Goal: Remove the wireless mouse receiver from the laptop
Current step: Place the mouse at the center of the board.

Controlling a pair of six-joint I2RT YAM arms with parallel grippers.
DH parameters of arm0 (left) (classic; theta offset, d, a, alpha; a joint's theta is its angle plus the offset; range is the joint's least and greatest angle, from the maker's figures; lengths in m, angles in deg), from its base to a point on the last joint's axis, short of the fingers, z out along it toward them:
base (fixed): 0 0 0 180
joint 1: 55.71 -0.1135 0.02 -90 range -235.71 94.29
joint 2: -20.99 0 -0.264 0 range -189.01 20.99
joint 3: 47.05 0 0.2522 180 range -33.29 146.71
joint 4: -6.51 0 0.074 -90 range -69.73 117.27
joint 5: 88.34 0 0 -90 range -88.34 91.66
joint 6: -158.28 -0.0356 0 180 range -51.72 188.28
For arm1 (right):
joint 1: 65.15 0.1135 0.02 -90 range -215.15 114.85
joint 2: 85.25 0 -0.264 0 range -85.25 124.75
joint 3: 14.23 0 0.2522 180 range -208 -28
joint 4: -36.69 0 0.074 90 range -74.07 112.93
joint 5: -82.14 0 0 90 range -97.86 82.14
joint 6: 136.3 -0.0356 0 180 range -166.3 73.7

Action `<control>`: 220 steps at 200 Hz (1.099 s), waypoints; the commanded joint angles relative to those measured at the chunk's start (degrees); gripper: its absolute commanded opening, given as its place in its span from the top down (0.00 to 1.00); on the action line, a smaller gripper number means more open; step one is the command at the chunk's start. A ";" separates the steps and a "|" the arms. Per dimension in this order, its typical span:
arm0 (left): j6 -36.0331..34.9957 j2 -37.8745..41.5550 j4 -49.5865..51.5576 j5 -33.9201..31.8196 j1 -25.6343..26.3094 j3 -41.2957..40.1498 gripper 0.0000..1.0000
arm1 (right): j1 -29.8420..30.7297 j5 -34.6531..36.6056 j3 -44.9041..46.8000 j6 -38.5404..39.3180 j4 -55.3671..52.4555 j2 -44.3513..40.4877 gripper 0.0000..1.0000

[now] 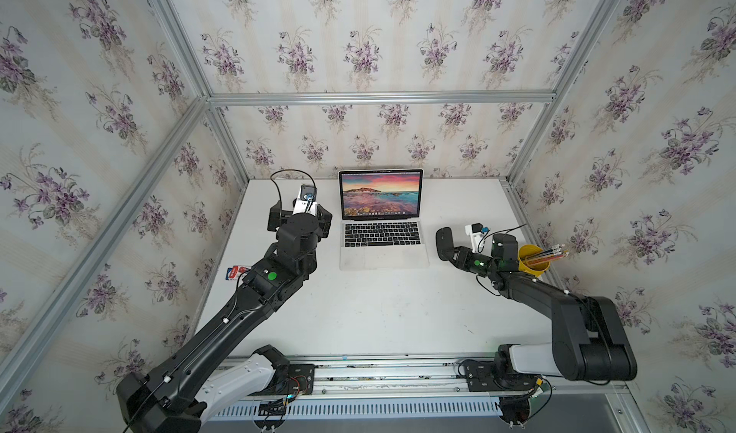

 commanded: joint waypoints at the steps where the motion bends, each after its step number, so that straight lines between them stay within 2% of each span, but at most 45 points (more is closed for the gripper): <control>1: 5.97 0.97 3.68 -0.77 -0.01 -2.54 0.01 | -0.79 -2.94 -1.14 -2.29 4.01 4.27 1.00; 72: 10.63 1.57 7.15 0.95 -0.01 -7.20 0.01 | -1.90 -0.33 -4.47 -2.12 0.59 15.07 1.00; 133: 12.03 -0.51 8.34 2.18 -0.01 -7.43 0.01 | -1.96 5.86 -8.08 1.37 -10.40 15.99 1.00; 175: 12.69 -1.37 8.97 3.09 -0.01 -7.78 0.01 | -1.96 8.64 -8.92 3.56 -15.79 16.22 0.72; 181: 12.85 -1.39 9.15 3.21 -0.01 -7.85 0.01 | -1.96 9.11 -9.00 3.81 -16.36 16.14 0.62; 193: 13.04 -1.48 9.15 3.67 -0.05 -8.12 0.01 | -1.96 10.11 -9.10 4.49 -17.74 15.79 0.50; 215: 13.30 -1.39 9.14 4.92 -0.03 -8.58 0.01 | -1.96 12.23 -9.33 5.89 -20.65 14.54 0.38; 218: 13.32 -1.39 9.14 5.07 -0.01 -8.66 0.01 | -1.96 12.51 -9.33 6.13 -21.06 14.21 0.32; 220: 13.35 -1.41 9.12 5.09 -0.01 -8.75 0.01 | -1.96 12.75 -9.38 6.21 -21.29 14.03 0.25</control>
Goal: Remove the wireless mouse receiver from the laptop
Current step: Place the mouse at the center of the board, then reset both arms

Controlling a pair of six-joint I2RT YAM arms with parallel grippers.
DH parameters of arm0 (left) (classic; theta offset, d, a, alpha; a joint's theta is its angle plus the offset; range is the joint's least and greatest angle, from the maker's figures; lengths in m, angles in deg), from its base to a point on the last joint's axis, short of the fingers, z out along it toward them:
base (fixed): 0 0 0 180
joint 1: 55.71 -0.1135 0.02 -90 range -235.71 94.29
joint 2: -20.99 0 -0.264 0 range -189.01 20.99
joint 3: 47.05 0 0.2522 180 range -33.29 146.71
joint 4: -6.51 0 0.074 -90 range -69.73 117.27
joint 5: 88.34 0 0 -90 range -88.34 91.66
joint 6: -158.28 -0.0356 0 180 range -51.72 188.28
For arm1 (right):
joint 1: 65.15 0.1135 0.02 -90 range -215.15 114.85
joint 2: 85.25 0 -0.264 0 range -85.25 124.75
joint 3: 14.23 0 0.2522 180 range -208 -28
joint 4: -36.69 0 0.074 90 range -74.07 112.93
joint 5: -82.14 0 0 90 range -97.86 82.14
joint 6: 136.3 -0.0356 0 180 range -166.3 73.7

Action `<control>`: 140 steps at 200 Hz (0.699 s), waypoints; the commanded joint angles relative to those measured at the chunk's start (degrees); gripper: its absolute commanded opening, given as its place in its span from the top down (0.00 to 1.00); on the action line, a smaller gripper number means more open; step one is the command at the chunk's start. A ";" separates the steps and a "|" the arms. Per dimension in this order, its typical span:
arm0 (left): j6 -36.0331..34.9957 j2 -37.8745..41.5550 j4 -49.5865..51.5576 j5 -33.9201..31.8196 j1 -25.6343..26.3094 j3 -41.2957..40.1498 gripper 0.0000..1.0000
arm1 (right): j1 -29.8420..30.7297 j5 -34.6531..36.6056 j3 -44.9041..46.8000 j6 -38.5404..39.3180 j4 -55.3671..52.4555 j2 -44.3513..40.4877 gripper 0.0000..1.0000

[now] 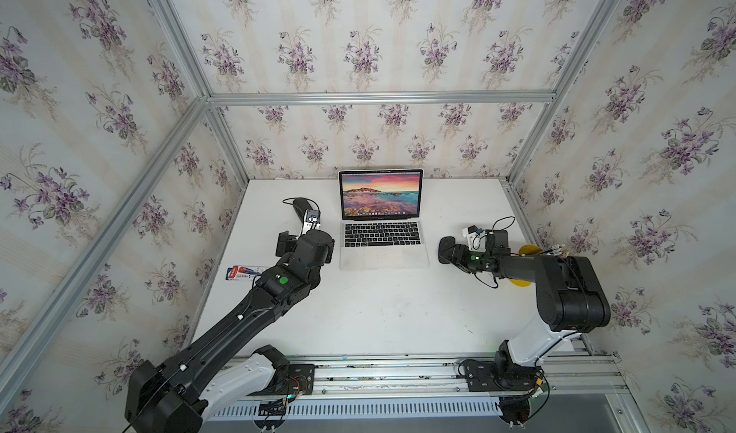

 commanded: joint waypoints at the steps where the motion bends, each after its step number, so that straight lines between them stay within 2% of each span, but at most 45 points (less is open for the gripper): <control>1: 1.07 0.00 0.12 1.34 -0.03 -0.44 0.01 | -0.06 7.60 0.05 2.48 -10.07 -0.97 0.20; 4: 1.09 0.01 -0.03 1.46 -0.03 -0.51 0.01 | -0.06 8.01 0.05 2.67 -10.50 -1.36 0.05; 8: 1.04 0.01 -0.15 1.60 -0.04 -0.64 0.01 | -0.06 8.64 0.04 2.91 -11.06 -1.80 0.01; 49: 0.21 -0.33 -2.67 2.28 -0.03 -2.48 0.01 | -0.06 16.18 -1.63 5.66 -18.86 -6.62 0.00; 71: -2.29 -1.00 -5.98 0.78 -0.18 -3.94 0.01 | -0.06 26.34 -4.14 7.91 -23.81 -10.51 0.00; 86: -6.14 -2.06 -11.75 -1.69 -1.49 -5.58 0.01 | 0.02 34.24 -5.92 8.36 -22.23 -14.33 0.00; 98: -8.48 -3.37 -18.48 -3.93 -4.07 -7.26 0.01 | 0.73 39.95 -5.25 8.61 -15.36 -19.05 0.00; 115: -9.01 -5.77 -29.02 -3.48 -9.87 -10.28 0.01 | 3.24 46.31 3.50 11.94 5.79 -26.69 0.00; 128: -8.41 -7.80 -33.66 1.73 -15.00 -11.82 0.01 | 4.27 46.91 13.10 15.08 26.54 -29.60 0.00; 140: -8.47 -10.12 -37.63 7.80 -19.22 -13.27 0.01 | 4.33 48.00 19.00 15.50 39.28 -28.26 0.00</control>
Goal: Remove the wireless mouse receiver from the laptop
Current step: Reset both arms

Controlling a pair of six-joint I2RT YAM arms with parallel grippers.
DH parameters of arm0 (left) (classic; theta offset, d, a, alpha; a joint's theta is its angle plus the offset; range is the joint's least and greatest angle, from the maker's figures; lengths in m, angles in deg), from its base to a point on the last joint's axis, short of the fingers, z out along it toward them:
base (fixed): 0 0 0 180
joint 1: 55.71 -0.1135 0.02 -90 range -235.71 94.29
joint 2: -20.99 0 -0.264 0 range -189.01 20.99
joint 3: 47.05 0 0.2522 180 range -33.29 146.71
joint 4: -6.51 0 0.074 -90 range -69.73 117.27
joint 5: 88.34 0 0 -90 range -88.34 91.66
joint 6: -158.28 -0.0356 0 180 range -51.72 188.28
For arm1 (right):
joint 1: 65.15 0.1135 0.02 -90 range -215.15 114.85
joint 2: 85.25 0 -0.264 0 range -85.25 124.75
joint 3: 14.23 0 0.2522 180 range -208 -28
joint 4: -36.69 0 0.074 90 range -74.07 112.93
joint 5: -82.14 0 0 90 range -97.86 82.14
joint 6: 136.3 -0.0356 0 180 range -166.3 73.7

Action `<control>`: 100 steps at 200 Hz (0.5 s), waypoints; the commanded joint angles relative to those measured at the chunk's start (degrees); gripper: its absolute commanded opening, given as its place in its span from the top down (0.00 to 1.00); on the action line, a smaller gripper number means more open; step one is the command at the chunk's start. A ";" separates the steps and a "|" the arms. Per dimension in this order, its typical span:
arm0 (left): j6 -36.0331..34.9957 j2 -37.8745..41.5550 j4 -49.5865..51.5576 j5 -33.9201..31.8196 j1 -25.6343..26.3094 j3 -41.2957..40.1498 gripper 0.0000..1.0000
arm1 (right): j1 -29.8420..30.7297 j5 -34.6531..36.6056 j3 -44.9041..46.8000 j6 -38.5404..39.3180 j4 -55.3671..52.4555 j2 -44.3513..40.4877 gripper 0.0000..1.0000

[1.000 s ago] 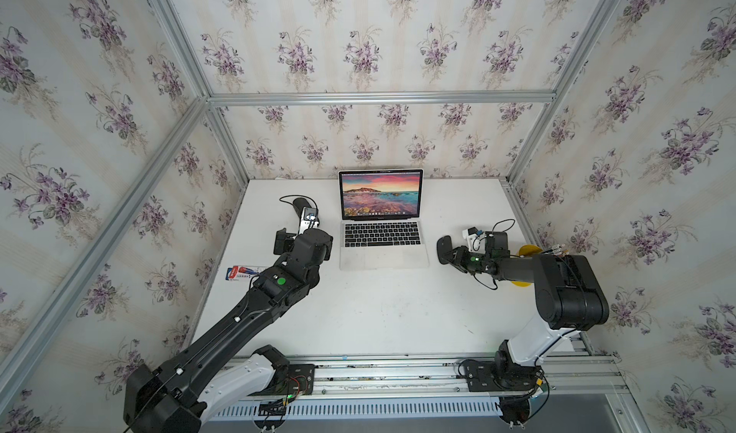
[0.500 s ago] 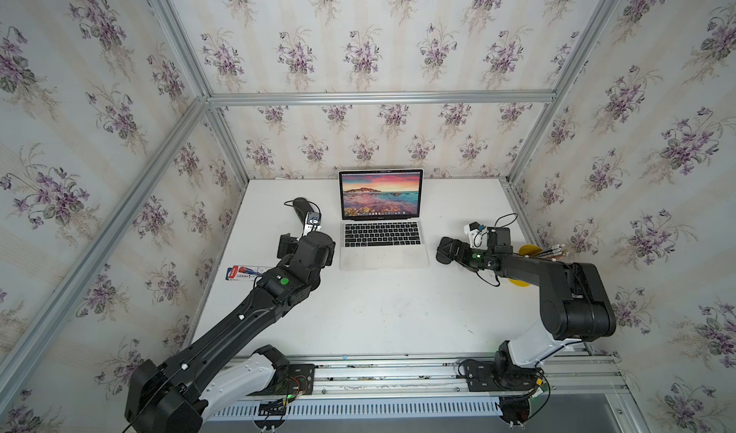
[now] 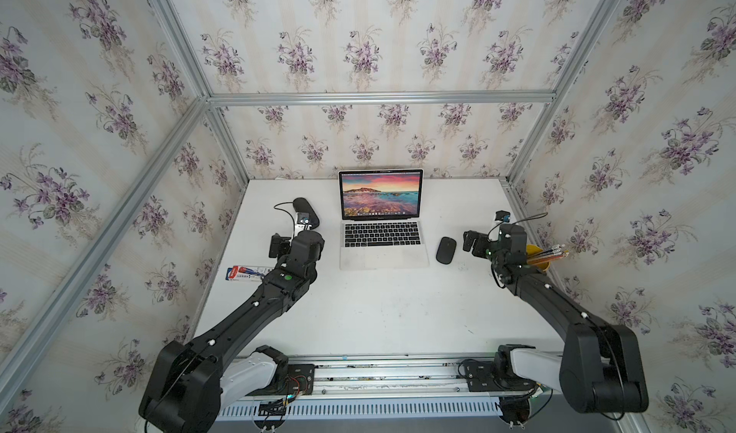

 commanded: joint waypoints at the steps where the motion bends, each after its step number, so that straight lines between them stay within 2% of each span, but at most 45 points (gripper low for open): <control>1: -1.49 -3.05 -14.68 8.35 -6.07 -2.15 0.01 | 0.49 8.55 9.47 4.55 33.19 0.53 0.00; 29: -3.42 -8.04 -29.16 16.10 -11.43 -7.82 0.01 | 1.25 8.77 13.03 8.91 44.92 9.05 0.00; 49: -5.73 -6.51 -34.53 19.94 -12.38 -11.15 0.01 | 1.33 8.87 17.50 9.06 57.26 13.90 0.00; 67: -7.08 -7.64 -44.21 19.57 -13.12 -14.77 0.01 | 1.36 9.03 17.74 8.80 61.73 18.25 0.00; 77: -7.33 -6.96 -44.81 21.72 -13.22 -15.63 0.01 | 1.36 9.94 16.36 9.10 63.22 21.52 0.00; 89: -8.03 -6.29 -43.52 23.55 -13.22 -15.84 0.01 | 1.22 9.59 14.66 8.00 54.95 19.20 0.00; 100: -7.17 -5.33 -41.56 23.60 -13.22 -16.13 0.01 | 1.19 9.61 15.95 8.77 61.98 21.35 0.00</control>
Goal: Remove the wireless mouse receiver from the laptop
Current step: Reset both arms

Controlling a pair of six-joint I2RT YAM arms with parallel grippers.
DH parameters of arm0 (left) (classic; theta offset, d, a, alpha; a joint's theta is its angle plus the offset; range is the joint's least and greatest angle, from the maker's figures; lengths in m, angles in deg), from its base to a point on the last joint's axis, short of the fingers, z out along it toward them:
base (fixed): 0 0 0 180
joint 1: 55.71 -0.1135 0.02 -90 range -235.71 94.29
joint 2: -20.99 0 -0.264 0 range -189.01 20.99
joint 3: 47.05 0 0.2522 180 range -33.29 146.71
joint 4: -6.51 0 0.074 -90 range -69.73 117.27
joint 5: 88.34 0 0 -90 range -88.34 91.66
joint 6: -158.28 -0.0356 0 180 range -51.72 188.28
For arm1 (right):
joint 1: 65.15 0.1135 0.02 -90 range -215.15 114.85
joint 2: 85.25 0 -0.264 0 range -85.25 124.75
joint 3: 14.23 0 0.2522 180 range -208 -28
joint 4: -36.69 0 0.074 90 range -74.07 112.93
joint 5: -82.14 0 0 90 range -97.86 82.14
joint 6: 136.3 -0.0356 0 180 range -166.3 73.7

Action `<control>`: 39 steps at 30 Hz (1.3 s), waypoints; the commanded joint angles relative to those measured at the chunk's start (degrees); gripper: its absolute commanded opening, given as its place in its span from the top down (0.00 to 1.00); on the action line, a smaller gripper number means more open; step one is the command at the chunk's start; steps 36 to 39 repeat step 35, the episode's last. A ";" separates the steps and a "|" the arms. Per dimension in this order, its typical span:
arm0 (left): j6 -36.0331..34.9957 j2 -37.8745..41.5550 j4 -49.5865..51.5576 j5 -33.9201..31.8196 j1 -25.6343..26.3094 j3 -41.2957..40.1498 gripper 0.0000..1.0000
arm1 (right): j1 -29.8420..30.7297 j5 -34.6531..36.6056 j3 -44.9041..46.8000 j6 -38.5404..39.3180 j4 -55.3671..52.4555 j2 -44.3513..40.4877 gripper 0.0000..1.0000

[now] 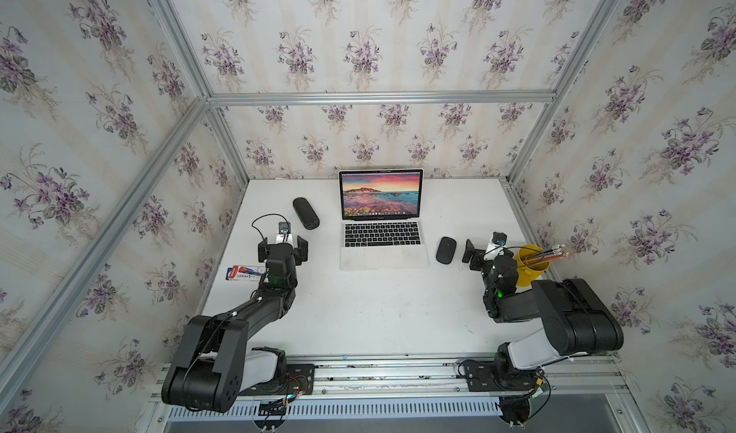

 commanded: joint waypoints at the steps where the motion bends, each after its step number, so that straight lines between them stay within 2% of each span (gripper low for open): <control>1: -0.92 1.45 -4.77 3.93 -0.06 -0.49 0.01 | -0.06 1.22 0.22 0.56 8.83 1.47 0.00; 2: -0.68 1.99 -3.46 4.14 -0.13 -0.83 0.01 | -0.06 1.18 -0.80 -0.13 3.54 0.00 0.00; 4: 0.21 0.72 -3.46 5.61 -0.38 -2.34 0.01 | -0.06 1.31 0.14 0.43 8.52 1.22 0.00; 6: -2.08 -7.26 -16.25 9.19 -0.46 -4.77 0.01 | -0.06 1.22 -0.92 -0.16 3.34 -0.11 0.00; 8: -4.74 -17.66 -23.23 13.22 -0.88 -2.92 0.01 | -0.12 1.25 -0.08 0.31 7.49 1.02 0.00; 9: -3.83 -19.06 -25.14 12.14 -1.49 -2.70 0.01 | -0.06 1.24 -0.56 -0.02 4.33 0.13 0.00; 12: -1.55 -13.17 -4.17 17.44 -3.40 2.82 0.01 | -0.06 1.32 -0.20 0.25 6.75 0.61 0.00; 13: -1.05 -14.26 -6.32 18.94 -4.56 2.54 0.01 | -0.06 1.32 -0.41 0.07 6.47 0.25 0.00; 15: -0.86 -16.56 -13.23 17.47 -4.69 1.05 0.01 | -0.06 1.31 0.05 0.31 7.44 0.75 0.00; 20: -0.49 -14.89 -8.09 17.44 -4.68 2.33 0.01 | -0.06 1.29 -0.19 0.09 6.56 0.48 0.00; 39: -0.61 -15.57 -10.49 17.36 -4.68 1.79 0.01 | -0.06 1.26 -0.15 0.22 6.71 0.56 0.00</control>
